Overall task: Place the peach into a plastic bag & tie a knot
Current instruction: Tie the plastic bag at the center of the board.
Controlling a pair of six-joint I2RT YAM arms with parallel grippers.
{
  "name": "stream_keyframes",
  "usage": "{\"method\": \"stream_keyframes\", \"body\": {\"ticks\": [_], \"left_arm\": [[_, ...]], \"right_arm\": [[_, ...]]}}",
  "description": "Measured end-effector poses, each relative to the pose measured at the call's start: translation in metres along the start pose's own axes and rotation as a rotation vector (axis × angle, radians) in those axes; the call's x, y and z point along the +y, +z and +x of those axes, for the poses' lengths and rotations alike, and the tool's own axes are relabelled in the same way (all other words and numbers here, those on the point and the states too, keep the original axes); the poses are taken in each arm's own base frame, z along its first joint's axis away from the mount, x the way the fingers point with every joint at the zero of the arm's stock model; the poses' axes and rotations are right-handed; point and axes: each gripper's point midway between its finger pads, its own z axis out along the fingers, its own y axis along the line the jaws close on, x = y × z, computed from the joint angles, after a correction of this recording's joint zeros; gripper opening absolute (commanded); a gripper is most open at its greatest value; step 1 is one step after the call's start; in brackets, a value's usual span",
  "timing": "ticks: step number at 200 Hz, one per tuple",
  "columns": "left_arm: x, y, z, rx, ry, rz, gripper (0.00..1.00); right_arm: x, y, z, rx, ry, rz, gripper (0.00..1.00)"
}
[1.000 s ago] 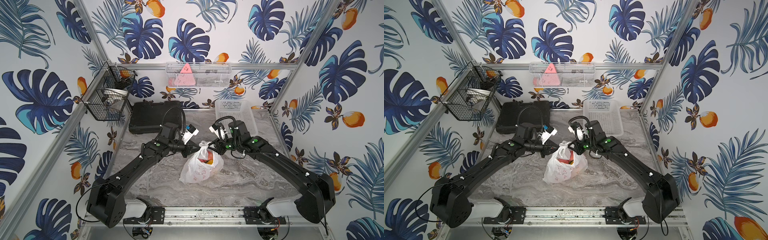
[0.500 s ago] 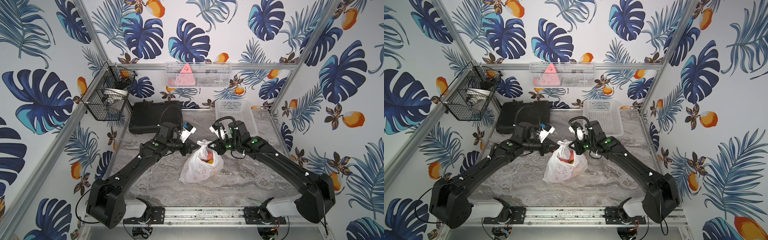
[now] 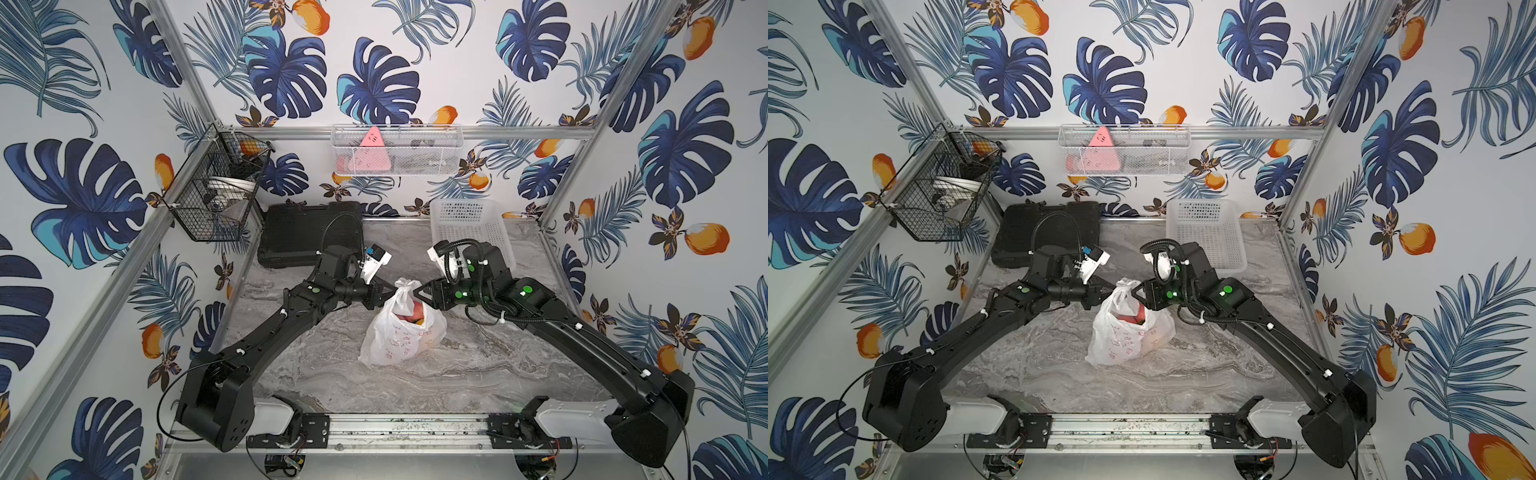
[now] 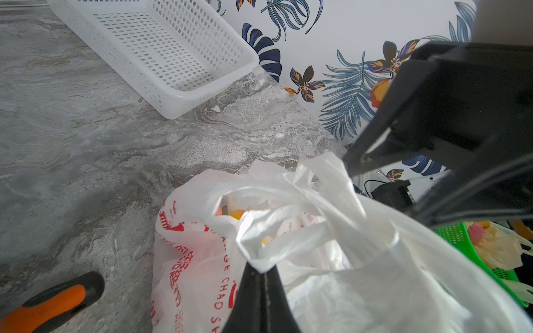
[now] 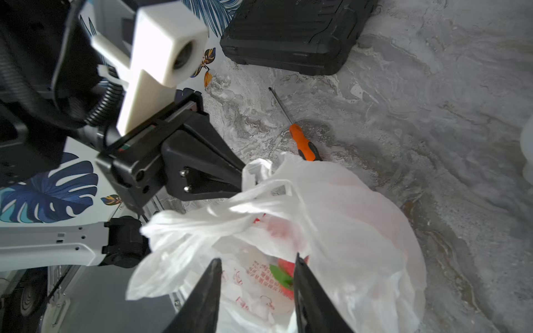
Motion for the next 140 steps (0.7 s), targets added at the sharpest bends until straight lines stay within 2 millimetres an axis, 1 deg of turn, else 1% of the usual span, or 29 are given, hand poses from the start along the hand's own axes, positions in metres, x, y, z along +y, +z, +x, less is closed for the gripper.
{"method": "stream_keyframes", "body": {"ticks": [17, 25, 39, 60, 87, 105, 122, 140], "left_arm": [[0.001, 0.0, 0.0, 0.0, -0.001, -0.001, 0.0], [0.001, 0.0, 0.0, -0.001, 0.0, -0.001, 0.0], [0.001, 0.0, 0.0, -0.001, -0.001, -0.006, 0.0], [0.002, 0.0, 0.0, -0.001, -0.001, -0.01, 0.0], [0.002, 0.0, -0.001, -0.001, -0.001, -0.011, 0.0], [0.002, 0.0, -0.001, -0.002, 0.0, -0.011, 0.0], [0.002, 0.0, -0.001, -0.002, 0.001, -0.009, 0.0], [0.002, 0.001, -0.001, -0.005, 0.004, -0.009, 0.0]], "right_arm": [[0.01, -0.008, -0.003, 0.0, 0.074, 0.036, 0.47], [0.011, -0.011, -0.003, 0.002, 0.11, 0.056, 0.48], [0.011, -0.017, -0.004, -0.001, 0.172, 0.1, 0.54], [0.02, -0.018, 0.0, 0.036, 0.225, 0.129, 0.57], [0.03, -0.009, 0.006, 0.079, 0.255, 0.164, 0.57], [0.035, 0.0, 0.016, 0.119, 0.267, 0.183, 0.55], [0.036, 0.011, 0.025, 0.151, 0.281, 0.198, 0.54], [0.034, 0.017, 0.027, 0.159, 0.302, 0.211, 0.53]]}}
